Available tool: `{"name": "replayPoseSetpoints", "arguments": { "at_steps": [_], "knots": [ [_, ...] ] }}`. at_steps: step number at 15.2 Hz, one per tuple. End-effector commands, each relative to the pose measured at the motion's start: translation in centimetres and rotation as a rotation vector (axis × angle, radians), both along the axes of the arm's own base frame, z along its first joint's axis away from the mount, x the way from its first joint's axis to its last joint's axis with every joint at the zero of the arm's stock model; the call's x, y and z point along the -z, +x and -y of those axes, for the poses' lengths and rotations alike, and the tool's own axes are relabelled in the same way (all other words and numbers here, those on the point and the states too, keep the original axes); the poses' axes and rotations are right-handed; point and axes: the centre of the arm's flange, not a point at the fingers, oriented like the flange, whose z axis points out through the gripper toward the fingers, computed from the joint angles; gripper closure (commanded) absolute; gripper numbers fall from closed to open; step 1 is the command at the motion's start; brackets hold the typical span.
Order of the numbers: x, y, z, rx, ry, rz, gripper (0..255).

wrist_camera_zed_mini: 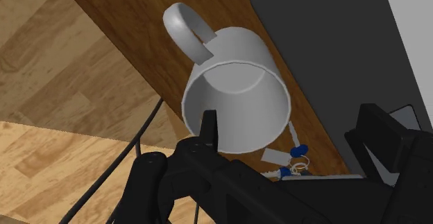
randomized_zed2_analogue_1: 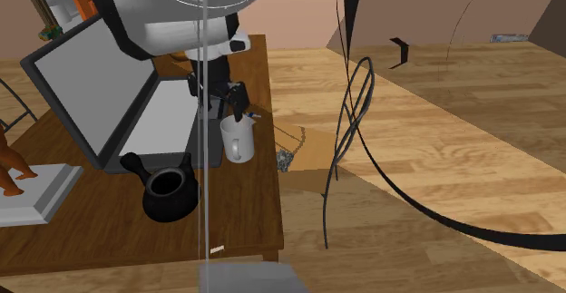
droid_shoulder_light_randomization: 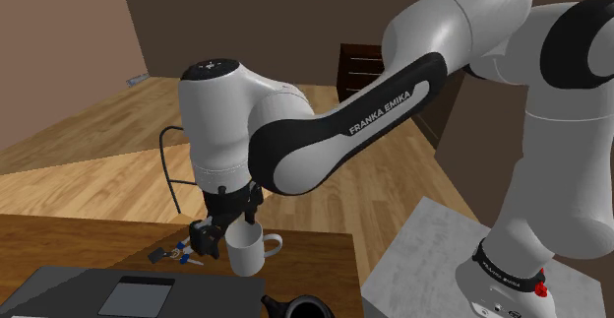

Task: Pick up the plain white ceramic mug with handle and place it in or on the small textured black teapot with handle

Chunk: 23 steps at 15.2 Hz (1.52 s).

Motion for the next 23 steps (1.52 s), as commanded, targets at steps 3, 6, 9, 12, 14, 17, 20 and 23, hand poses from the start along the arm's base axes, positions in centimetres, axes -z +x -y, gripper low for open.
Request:
{"name": "replayPoseSetpoints", "arguments": {
  "at_steps": [3,6,9,12,14,17,20,23],
  "knots": [
    [2.1,0.2,-0.6,-0.001,-0.002,0.003,0],
    [3.7,0.3,-0.6,-0.001,-0.002,0.003,0],
    [4.0,0.3,-0.6,-0.001,-0.002,0.003,0],
    [4.0,0.3,-0.6,-0.001,-0.002,0.003,0],
    [4.0,0.3,-0.6,-0.001,-0.002,0.003,0],
    [4.0,0.3,-0.6,-0.001,-0.002,0.003,255],
    [4.0,0.3,-0.6,-0.001,-0.002,0.003,255],
    [4.0,0.3,-0.6,-0.001,-0.002,0.003,255]
  ]
}}
